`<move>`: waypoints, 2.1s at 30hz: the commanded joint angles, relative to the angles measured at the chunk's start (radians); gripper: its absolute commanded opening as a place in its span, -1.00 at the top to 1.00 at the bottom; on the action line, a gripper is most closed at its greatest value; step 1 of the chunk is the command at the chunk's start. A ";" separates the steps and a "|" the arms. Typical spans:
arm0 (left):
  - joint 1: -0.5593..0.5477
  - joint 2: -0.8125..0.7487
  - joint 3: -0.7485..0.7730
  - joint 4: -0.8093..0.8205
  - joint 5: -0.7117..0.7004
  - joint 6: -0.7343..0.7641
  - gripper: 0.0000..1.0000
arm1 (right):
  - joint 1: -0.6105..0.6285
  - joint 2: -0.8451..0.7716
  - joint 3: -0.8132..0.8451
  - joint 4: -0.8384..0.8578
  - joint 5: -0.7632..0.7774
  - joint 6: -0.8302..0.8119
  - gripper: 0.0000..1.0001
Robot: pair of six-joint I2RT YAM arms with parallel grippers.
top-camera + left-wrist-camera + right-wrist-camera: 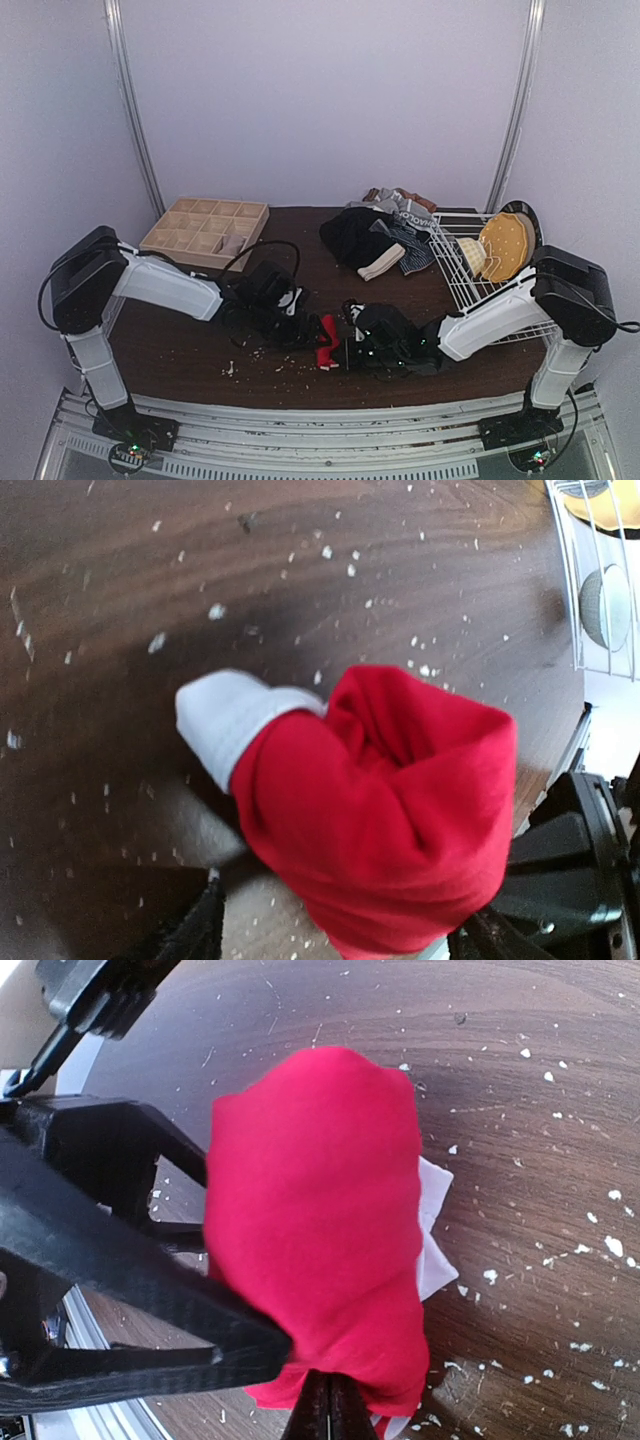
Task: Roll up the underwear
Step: Roll the underwear at the center of the board, then pick up the underwear from the center of the board, then place the underwear in the storage box.
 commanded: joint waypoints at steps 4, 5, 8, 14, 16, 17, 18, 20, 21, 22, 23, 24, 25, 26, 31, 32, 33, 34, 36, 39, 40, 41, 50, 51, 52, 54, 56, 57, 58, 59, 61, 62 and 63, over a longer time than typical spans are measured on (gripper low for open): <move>0.009 0.091 0.048 0.021 0.053 0.056 -0.36 | -0.002 0.097 -0.037 -0.277 -0.034 -0.011 1.00; 0.009 0.097 0.046 0.035 0.061 0.054 -0.35 | -0.003 0.099 -0.034 -0.279 -0.034 -0.011 1.00; 0.009 0.109 0.045 0.070 0.074 0.055 -0.36 | -0.003 0.106 -0.026 -0.282 -0.039 -0.015 1.00; 0.010 0.128 0.051 0.108 0.082 0.062 -0.35 | -0.004 0.112 -0.017 -0.290 -0.040 -0.018 1.00; 0.011 0.139 0.051 0.123 0.087 0.064 -0.16 | -0.003 0.114 -0.017 -0.288 -0.040 -0.017 1.00; 0.010 0.145 0.047 0.137 0.091 0.065 -0.05 | -0.003 0.114 -0.018 -0.289 -0.039 -0.019 1.00; 0.010 0.150 0.044 0.150 0.098 0.064 0.07 | -0.002 0.113 -0.018 -0.288 -0.040 -0.019 1.00; 0.012 0.162 0.035 0.182 0.107 0.062 0.35 | -0.001 0.112 -0.019 -0.287 -0.039 -0.021 1.00; 0.011 0.165 0.032 0.194 0.108 0.061 0.48 | -0.001 0.111 -0.017 -0.288 -0.040 -0.023 1.00; 0.012 0.166 0.027 0.207 0.107 0.061 0.60 | 0.001 0.110 -0.016 -0.290 -0.038 -0.024 1.00; 0.013 0.165 0.022 0.218 0.106 0.061 0.71 | 0.003 0.109 -0.013 -0.292 -0.036 -0.024 1.00; 0.014 0.164 0.019 0.224 0.104 0.062 0.82 | 0.007 0.108 -0.012 -0.294 -0.034 -0.027 1.00; 0.014 0.162 0.019 0.227 0.103 0.065 0.92 | 0.010 0.106 -0.011 -0.296 -0.031 -0.026 1.00; 0.013 0.159 0.020 0.227 0.101 0.069 1.00 | 0.012 0.104 -0.012 -0.296 -0.028 -0.026 1.00; 0.016 0.108 0.028 0.159 0.078 0.117 1.00 | 0.023 0.009 -0.009 -0.335 -0.021 -0.029 1.00; 0.021 0.090 0.032 0.129 0.071 0.135 1.00 | 0.023 -0.035 -0.005 -0.350 -0.019 -0.037 0.93; 0.027 0.066 0.037 0.088 0.060 0.154 1.00 | 0.024 -0.087 -0.001 -0.373 -0.015 -0.044 0.79; 0.037 0.041 0.041 0.047 0.053 0.176 1.00 | 0.024 -0.138 0.009 -0.400 -0.008 -0.056 0.61; 0.066 -0.024 0.049 -0.041 0.030 0.219 1.00 | 0.024 -0.268 0.026 -0.449 0.007 -0.085 0.33; 0.111 -0.120 0.066 -0.156 -0.005 0.275 1.00 | 0.022 -0.386 0.067 -0.541 0.048 -0.133 0.16; 0.127 -0.148 0.076 -0.196 -0.017 0.290 1.00 | 0.020 -0.433 0.081 -0.568 0.058 -0.152 0.14; 0.141 -0.170 0.088 -0.231 -0.026 0.303 1.00 | 0.020 -0.455 0.092 -0.591 0.068 -0.167 0.12; 0.435 -0.211 0.345 -0.525 -0.001 0.465 1.00 | 0.016 -0.602 0.022 -0.531 0.147 -0.277 0.12; 0.472 -0.174 0.418 -0.568 0.017 0.501 1.00 | 0.015 -0.605 0.009 -0.507 0.140 -0.284 0.12; 0.510 -0.143 0.474 -0.611 0.029 0.540 1.00 | 0.016 -0.608 -0.003 -0.489 0.133 -0.291 0.13; 0.577 -0.068 0.587 -0.691 0.046 0.620 1.00 | 0.016 -0.612 -0.024 -0.453 0.127 -0.304 0.14; 0.651 0.005 0.675 -0.738 0.040 0.674 1.00 | 0.015 -0.616 -0.043 -0.416 0.114 -0.317 0.15; 0.679 0.033 0.703 -0.735 0.056 0.703 1.00 | 0.014 -0.617 -0.049 -0.404 0.107 -0.323 0.15; 0.701 0.057 0.729 -0.732 0.061 0.734 1.00 | 0.014 -0.615 -0.050 -0.399 0.104 -0.328 0.16; 0.716 0.079 0.748 -0.727 0.058 0.768 1.00 | 0.014 -0.612 -0.052 -0.397 0.099 -0.334 0.16; 0.739 0.143 0.816 -0.768 0.044 0.838 1.00 | 0.014 -0.606 -0.047 -0.405 0.094 -0.347 0.17; 0.750 0.183 0.870 -0.811 0.032 0.868 1.00 | 0.012 -0.603 -0.049 -0.404 0.091 -0.352 0.17; 0.757 0.232 0.928 -0.856 0.034 0.898 1.00 | 0.012 -0.600 -0.050 -0.404 0.089 -0.357 0.17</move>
